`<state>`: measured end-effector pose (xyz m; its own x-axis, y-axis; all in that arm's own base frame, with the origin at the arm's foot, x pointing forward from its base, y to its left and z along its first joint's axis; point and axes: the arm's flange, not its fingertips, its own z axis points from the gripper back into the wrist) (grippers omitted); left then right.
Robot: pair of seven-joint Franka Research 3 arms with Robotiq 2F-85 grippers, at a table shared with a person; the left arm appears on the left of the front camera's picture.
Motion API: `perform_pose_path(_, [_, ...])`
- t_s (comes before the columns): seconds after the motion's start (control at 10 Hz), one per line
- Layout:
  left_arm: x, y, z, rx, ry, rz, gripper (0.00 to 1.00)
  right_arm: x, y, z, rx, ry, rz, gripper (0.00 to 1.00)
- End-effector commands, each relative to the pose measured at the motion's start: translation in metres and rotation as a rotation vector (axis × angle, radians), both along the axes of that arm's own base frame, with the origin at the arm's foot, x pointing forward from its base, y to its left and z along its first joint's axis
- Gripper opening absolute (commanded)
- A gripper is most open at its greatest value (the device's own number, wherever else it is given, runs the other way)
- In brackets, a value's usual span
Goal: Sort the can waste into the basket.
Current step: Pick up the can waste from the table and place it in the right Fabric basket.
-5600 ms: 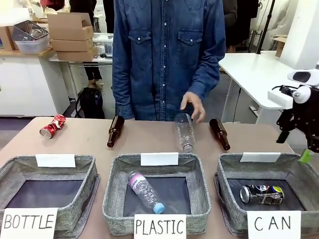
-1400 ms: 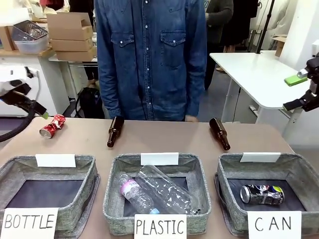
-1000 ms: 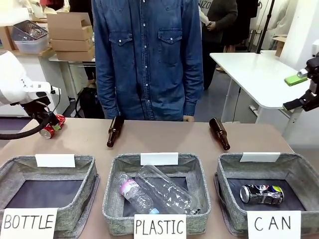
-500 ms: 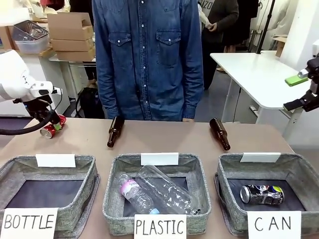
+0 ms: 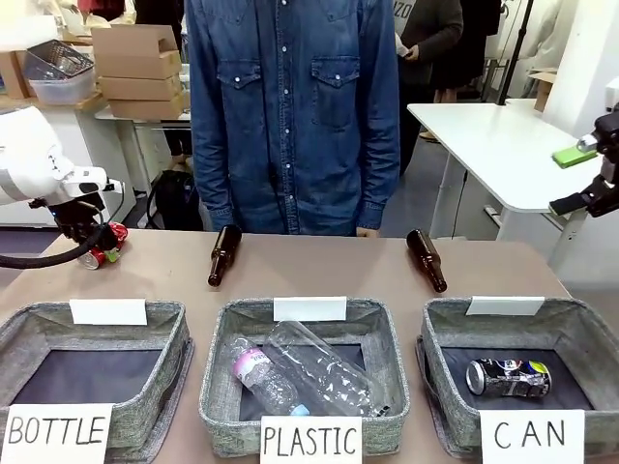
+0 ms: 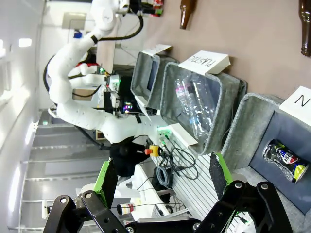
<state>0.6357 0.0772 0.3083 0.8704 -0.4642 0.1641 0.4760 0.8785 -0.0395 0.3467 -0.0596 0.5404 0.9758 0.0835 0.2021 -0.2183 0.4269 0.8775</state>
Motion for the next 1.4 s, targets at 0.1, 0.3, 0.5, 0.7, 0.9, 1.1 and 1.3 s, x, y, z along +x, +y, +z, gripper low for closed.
perform_pose_path(0.1, [0.003, 0.0, 0.006, 0.022, 0.017, 0.008, 0.0, 0.0, -0.004, 0.002, -0.008, -0.012, 0.022, 1.0])
perform_pose_path(0.3, [0.002, 0.001, 0.008, 0.021, 0.011, 0.009, 0.0, 0.0, -0.004, 0.002, -0.008, -0.012, 0.022, 1.0])
perform_pose_path(0.5, [0.0, 0.001, 0.008, 0.015, 0.006, 0.011, 0.0, 0.0, -0.004, 0.002, -0.008, -0.012, 0.022, 1.0])
perform_pose_path(0.7, [-0.003, 0.003, 0.014, 0.007, -0.008, 0.022, 0.0, 0.0, -0.004, 0.002, -0.008, -0.012, 0.022, 1.0])
perform_pose_path(0.9, [-0.016, 0.003, 0.029, 0.005, -0.044, 0.007, 0.0, 0.0, -0.004, 0.002, -0.008, -0.012, 0.022, 1.0])
perform_pose_path(1.1, [-0.068, -0.004, 0.083, -0.104, -0.125, -0.161, 0.0, 0.0, -0.004, 0.002, -0.008, -0.012, 0.022, 1.0])
perform_pose_path(1.3, [-0.18, -0.019, 0.16, -0.263, -0.193, -0.479, 0.0, 0.0, -0.004, 0.002, -0.008, -0.012, 0.022, 1.0])
